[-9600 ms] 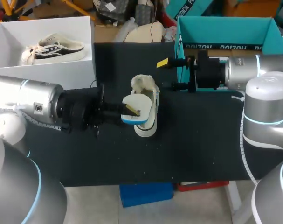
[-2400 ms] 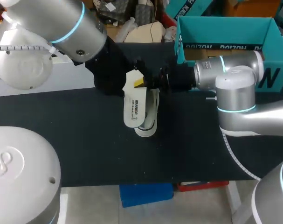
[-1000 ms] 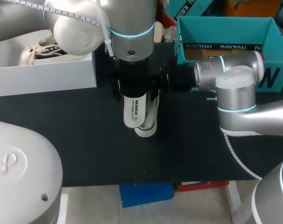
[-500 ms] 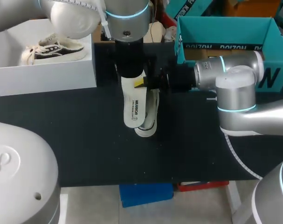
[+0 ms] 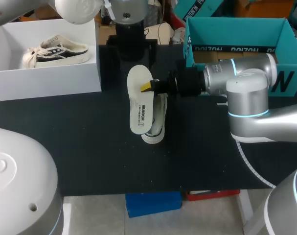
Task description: Take the shoe out of the shoebox, open the shoe tongue, remove and reinsert the insole, then place the shoe into the shoebox
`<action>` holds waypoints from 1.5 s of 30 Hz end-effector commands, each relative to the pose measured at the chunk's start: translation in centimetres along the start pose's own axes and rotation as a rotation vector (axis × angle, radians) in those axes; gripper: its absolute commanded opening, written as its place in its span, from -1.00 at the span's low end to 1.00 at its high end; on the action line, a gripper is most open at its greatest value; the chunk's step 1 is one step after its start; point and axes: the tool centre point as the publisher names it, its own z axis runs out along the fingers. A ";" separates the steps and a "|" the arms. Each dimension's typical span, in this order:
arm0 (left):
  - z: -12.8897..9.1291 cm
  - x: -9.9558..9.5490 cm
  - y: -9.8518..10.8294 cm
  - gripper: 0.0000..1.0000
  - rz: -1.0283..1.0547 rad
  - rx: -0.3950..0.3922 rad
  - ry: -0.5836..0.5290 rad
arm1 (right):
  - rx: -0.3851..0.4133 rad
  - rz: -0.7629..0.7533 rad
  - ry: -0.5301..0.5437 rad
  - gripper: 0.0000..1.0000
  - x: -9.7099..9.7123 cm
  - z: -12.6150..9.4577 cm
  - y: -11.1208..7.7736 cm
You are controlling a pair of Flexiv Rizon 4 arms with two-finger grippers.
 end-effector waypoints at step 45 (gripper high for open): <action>-2.2 -0.5 -9.2 1.00 -0.039 -0.024 -0.016 | -0.002 0.000 -0.002 -1.00 0.0 0.2 0.0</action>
